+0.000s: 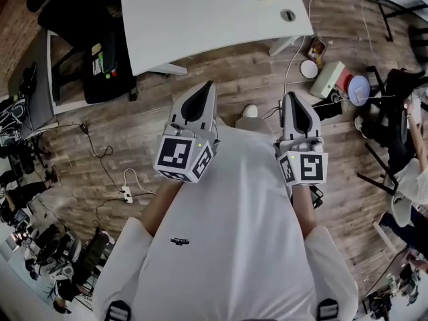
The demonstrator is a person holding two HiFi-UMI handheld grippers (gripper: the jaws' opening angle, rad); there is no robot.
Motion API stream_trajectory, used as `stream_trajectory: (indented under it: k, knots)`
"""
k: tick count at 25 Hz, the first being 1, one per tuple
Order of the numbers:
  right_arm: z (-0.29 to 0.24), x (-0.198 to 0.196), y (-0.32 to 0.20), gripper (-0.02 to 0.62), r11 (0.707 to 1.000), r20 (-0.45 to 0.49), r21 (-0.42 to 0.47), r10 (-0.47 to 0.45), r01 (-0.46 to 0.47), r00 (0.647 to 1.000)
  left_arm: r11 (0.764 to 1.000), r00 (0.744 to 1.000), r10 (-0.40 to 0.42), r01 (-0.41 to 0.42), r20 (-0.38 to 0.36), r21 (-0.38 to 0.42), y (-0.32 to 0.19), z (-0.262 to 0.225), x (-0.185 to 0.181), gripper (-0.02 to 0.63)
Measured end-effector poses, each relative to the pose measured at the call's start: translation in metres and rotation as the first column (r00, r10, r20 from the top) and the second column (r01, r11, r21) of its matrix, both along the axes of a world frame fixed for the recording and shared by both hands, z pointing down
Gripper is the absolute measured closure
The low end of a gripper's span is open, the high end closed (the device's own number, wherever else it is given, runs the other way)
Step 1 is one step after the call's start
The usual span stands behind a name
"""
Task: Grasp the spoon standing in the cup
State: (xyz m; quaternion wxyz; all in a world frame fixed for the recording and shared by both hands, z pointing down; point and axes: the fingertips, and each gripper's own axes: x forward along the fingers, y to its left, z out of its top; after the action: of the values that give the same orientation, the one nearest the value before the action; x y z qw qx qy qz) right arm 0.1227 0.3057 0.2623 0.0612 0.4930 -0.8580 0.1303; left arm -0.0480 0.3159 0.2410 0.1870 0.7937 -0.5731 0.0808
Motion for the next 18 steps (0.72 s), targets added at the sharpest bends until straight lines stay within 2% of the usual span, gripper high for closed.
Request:
stream_trajectory:
  k: [5, 9, 12, 18]
  knots:
    - [0.023, -0.002, -0.016, 0.592, 0.997, 0.045, -0.048, -0.06, 0.062, 0.997, 0.999, 0.999, -0.031, 0.032, 0.013, -0.038, -0.016, 0.016, 0.014, 0.595]
    - [0.024, 0.005, -0.038, 0.592, 0.998, 0.043, -0.068, -0.017, 0.02, 0.999, 0.995, 1.0, -0.013, 0.014, 0.011, -0.095, -0.04, 0.025, 0.02, 0.595]
    - [0.031, 0.007, -0.065, 0.592, 0.997, 0.036, -0.078, -0.006, 0.009, 0.999, 0.995, 1.0, 0.0, 0.001, 0.012, -0.098, -0.067, 0.029, 0.021, 0.595]
    - [0.027, -0.009, -0.134, 0.592, 0.998, -0.021, -0.056, 0.003, -0.005, 1.0, 0.996, 1.0, 0.007, -0.007, 0.0, -0.084, -0.137, 0.031, -0.01, 0.595]
